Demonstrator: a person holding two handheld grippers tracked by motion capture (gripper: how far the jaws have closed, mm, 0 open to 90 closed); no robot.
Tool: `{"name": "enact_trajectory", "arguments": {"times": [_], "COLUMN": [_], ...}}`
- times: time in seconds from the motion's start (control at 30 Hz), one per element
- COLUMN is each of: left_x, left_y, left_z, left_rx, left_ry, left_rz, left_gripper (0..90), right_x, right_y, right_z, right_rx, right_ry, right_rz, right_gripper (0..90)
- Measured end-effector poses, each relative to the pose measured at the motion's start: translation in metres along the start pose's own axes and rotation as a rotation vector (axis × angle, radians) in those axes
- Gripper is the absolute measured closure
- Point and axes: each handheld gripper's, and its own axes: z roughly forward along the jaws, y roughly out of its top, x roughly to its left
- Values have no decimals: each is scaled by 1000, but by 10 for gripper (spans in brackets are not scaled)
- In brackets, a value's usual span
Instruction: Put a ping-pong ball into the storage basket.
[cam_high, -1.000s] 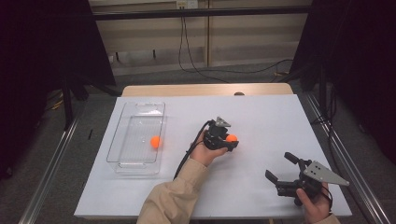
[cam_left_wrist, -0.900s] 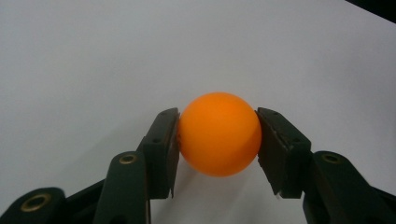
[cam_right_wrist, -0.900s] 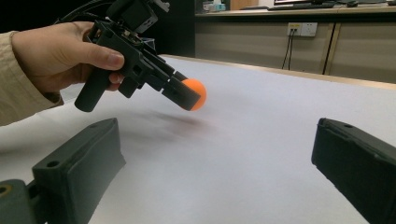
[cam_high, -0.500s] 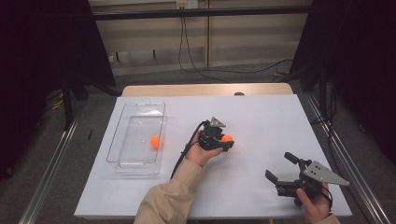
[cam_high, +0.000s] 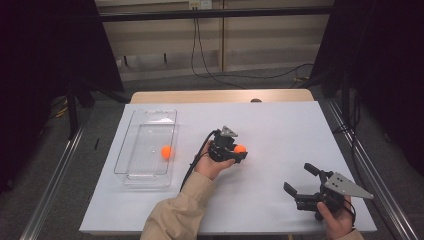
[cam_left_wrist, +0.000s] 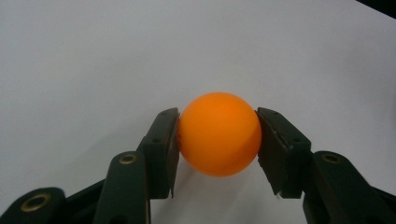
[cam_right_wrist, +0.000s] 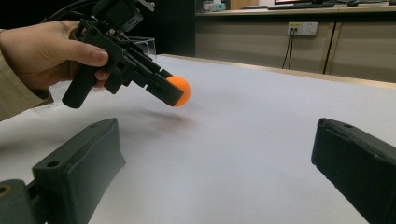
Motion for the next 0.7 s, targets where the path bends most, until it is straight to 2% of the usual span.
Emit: {"name": "enact_trajectory", "arguments": {"times": [0.7], "left_x": [4], "left_y": [-4], "left_z": [-10], "left_rx": [-4], "left_ry": [-8], "left_rz": [-18], "left_gripper": [509], "right_x": [0], "right_y": [0], "right_z": [0], "right_rx": [-2], "right_ry": [2], "right_rz": [-5], "right_gripper": [11]}}
